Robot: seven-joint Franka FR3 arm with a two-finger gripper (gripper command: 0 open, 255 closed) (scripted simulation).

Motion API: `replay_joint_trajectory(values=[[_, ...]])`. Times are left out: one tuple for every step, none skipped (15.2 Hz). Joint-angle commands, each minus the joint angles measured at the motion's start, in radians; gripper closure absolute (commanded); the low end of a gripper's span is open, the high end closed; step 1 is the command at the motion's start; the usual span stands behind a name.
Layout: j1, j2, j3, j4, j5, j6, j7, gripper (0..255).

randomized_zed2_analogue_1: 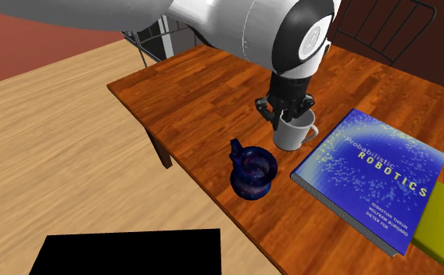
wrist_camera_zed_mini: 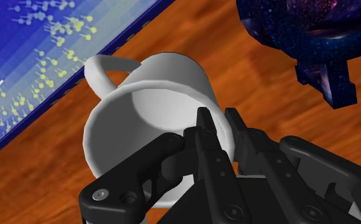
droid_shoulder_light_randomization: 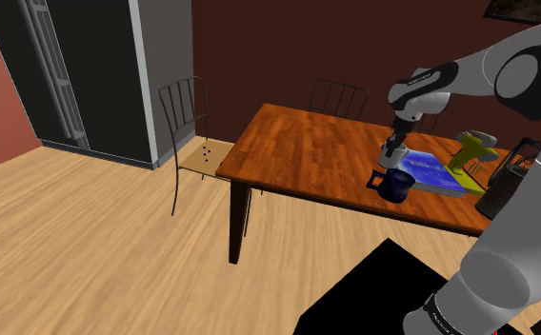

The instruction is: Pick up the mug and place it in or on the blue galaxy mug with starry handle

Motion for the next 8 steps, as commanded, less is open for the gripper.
replay_joint_trajectory(values=[[0.002, -0.016, -0.001, 0.012, -0.01, -0.026, 0.006, 255], [0.003, -0.021, -0.002, 0.02, -0.013, -0.038, 0.007, 255], [0.004, -0.026, -0.002, 0.028, -0.016, -0.051, 0.009, 255], [0.004, -0.031, -0.002, 0.036, -0.019, -0.064, 0.011, 255], [0.005, -0.036, -0.003, 0.045, -0.022, -0.076, 0.013, 255], [0.005, -0.041, -0.003, 0.054, -0.025, -0.089, 0.014, 255], [0.006, -0.045, -0.003, 0.063, -0.027, -0.102, 0.016, 255], [0.006, -0.049, -0.003, 0.072, -0.03, -0.115, 0.017, 255]])
